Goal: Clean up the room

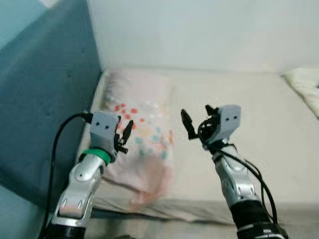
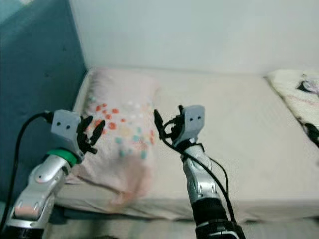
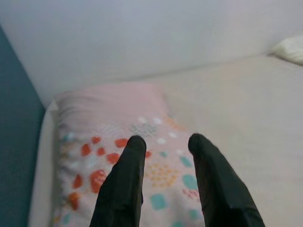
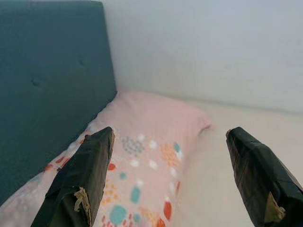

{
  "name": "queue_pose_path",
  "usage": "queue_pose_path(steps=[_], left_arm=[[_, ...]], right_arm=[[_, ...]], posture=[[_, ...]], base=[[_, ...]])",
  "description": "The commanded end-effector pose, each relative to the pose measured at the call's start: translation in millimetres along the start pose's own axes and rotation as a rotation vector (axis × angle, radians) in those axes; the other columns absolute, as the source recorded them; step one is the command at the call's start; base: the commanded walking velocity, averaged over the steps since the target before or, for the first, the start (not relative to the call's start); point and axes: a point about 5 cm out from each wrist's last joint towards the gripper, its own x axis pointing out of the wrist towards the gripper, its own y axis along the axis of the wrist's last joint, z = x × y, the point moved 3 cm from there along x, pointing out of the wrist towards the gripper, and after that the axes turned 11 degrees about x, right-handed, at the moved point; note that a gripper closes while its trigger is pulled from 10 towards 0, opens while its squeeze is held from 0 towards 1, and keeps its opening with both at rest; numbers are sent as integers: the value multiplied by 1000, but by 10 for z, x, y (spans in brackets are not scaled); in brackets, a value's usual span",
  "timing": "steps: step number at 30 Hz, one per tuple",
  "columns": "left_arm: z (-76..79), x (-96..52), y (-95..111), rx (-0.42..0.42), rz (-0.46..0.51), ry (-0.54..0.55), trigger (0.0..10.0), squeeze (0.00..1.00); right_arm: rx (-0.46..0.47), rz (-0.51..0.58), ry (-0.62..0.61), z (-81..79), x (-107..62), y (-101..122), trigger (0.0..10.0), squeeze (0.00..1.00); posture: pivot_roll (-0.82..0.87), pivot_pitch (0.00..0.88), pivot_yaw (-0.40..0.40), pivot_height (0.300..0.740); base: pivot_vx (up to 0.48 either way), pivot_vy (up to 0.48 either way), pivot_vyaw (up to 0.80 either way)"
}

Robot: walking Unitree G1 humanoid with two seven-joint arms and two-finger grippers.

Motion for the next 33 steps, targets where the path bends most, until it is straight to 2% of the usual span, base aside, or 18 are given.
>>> queue_pose_path(steps=[1, 33], left_arm=[[39, -14, -71, -7, -23, -13, 10000, 0], [31, 14, -59, -4, -19, -17, 10000, 0]], right_arm=[[-6, -22, -8, 27, -32, -47, 10000, 0], [21, -29, -11, -3, -65, -82, 10000, 0]], posture=[[45, 0, 6, 740], [36, 0, 22, 740]], base=[[0, -364, 0], [0, -300, 0]])
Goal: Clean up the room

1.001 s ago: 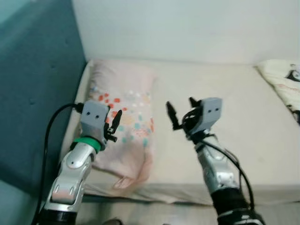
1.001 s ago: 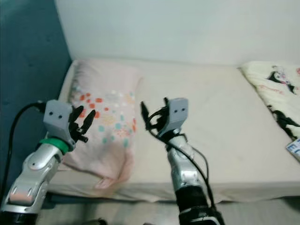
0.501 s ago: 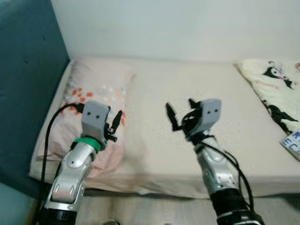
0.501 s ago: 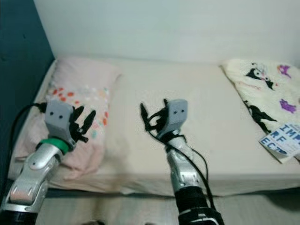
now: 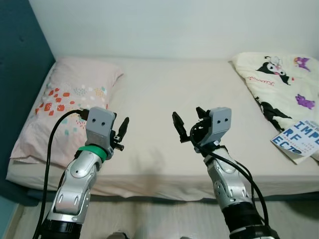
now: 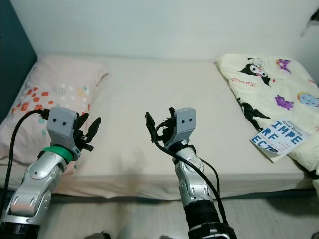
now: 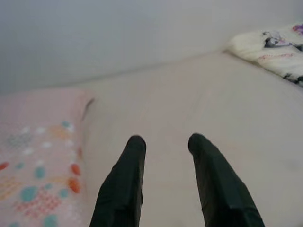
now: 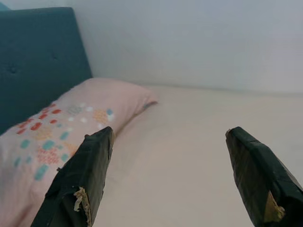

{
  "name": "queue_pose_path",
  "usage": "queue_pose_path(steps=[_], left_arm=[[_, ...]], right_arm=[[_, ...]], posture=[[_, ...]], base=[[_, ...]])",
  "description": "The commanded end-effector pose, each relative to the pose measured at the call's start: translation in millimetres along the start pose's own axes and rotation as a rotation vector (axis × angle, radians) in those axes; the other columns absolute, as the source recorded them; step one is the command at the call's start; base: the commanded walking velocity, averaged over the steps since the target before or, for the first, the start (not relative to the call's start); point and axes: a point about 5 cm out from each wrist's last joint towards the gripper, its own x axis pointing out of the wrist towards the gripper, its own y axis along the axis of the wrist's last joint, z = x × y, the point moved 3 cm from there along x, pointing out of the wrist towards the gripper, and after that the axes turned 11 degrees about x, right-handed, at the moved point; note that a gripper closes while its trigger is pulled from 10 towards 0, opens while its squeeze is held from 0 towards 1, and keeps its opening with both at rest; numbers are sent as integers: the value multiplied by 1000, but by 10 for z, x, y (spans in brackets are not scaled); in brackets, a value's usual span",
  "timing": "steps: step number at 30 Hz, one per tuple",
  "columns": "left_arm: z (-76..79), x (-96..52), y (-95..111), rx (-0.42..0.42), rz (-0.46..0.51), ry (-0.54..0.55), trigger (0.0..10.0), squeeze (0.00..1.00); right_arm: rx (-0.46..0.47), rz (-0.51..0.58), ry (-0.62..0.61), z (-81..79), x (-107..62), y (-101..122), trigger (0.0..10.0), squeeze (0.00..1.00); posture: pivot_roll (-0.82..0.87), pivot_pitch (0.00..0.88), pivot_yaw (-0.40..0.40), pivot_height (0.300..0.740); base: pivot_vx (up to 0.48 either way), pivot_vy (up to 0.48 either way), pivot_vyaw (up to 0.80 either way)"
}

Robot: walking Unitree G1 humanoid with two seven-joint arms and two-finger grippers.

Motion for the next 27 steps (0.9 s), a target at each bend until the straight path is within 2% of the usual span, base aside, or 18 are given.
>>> queue_pose_path(steps=[1, 27], left_arm=[[27, 2, -12, 6, -5, -15, 10000, 0], [38, 33, 6, 5, -1, -34, 10000, 0]], right_arm=[[31, 2, -6, -6, -27, -11, 10000, 0], [20, 3, -37, 17, -60, -10, 10000, 0]], posture=[[36, 0, 22, 740], [14, 6, 49, 740]], base=[[0, -274, 0], [0, -268, 0]])
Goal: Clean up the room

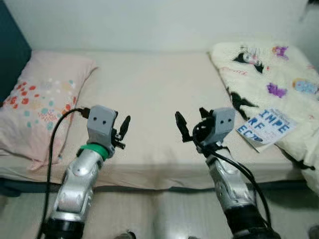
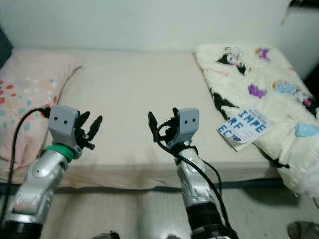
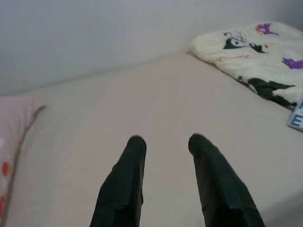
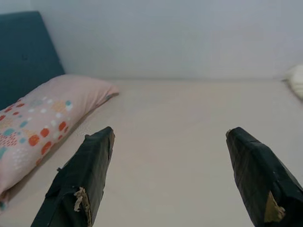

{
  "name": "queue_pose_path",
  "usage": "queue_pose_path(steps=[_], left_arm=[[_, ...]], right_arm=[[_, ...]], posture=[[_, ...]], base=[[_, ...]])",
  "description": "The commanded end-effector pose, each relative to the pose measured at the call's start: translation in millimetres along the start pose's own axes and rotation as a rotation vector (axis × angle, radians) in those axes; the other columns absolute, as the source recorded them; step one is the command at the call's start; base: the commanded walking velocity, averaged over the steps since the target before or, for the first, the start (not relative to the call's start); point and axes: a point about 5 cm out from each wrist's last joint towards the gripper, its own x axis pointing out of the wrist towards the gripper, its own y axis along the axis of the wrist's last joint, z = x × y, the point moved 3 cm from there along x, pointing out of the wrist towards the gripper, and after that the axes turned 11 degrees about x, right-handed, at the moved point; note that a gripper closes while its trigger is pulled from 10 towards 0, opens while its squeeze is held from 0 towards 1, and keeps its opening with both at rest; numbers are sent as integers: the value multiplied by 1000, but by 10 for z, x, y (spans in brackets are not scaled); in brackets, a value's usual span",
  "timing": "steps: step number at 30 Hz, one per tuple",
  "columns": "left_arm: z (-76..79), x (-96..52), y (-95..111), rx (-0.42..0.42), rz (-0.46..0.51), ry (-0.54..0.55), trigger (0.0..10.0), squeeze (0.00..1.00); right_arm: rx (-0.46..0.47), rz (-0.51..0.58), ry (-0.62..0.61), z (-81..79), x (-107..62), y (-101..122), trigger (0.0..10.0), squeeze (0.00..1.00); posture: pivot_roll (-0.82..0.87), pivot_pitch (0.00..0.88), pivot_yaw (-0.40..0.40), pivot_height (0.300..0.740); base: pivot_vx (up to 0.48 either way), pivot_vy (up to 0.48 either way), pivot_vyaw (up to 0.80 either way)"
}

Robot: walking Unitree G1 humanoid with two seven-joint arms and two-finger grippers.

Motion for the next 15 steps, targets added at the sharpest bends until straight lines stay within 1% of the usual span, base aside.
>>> queue_pose_path(steps=[1, 15], left_arm=[[24, -10, -41, -1, -16, -12, 10000, 0], [29, -12, -52, 0, -18, -13, 10000, 0]], right_arm=[[3, -5, -7, 3, -15, -11, 10000, 0], [1, -9, 3, -10, -3, -9, 10000, 0]], posture=[[14, 6, 49, 740], [16, 2, 43, 740]], base=[[0, -266, 0], [0, -265, 0]])
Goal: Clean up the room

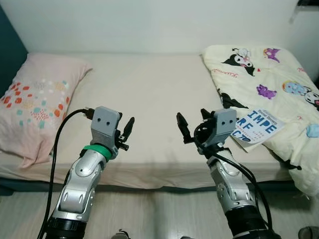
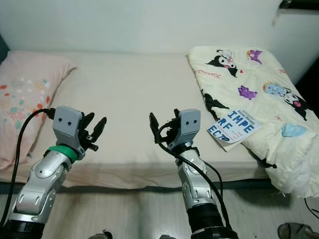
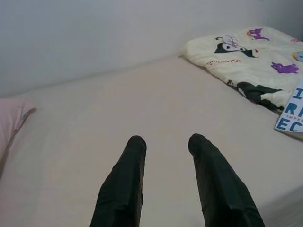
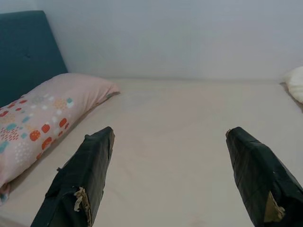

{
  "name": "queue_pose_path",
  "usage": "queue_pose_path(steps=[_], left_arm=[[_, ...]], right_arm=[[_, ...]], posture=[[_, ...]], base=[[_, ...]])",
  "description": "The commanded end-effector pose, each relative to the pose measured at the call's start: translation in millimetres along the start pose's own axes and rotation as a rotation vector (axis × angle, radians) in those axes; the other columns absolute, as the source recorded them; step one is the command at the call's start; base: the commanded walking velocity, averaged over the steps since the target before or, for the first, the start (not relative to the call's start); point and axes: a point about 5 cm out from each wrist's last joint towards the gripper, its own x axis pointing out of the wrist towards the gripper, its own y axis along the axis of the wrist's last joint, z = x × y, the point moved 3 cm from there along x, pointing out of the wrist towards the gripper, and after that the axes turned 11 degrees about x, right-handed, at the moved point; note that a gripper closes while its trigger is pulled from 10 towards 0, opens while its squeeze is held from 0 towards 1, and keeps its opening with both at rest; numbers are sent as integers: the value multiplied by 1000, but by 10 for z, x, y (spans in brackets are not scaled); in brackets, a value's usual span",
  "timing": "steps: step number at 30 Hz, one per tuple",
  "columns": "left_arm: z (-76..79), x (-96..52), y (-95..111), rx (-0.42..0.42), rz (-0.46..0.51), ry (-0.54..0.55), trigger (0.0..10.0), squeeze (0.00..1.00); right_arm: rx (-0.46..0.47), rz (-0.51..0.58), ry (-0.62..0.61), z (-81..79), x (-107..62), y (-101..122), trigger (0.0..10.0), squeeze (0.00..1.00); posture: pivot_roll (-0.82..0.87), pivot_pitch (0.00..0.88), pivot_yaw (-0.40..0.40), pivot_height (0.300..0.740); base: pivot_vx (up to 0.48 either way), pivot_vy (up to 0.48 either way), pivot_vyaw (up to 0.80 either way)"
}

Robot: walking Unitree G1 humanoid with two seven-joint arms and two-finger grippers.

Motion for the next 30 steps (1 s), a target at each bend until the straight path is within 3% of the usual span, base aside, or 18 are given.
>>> queue_pose_path(steps=[1, 30], left_arm=[[26, -15, -56, -2, -20, -9, 10000, 0], [19, 19, -41, -6, -16, -7, 10000, 0]], right_arm=[[-5, -7, 0, 11, -8, 1, 10000, 0], [-4, -8, -8, 22, -21, -1, 10000, 0]], posture=[[16, 2, 43, 740], [9, 2, 51, 740]], base=[[0, -262, 0], [0, -328, 0]])
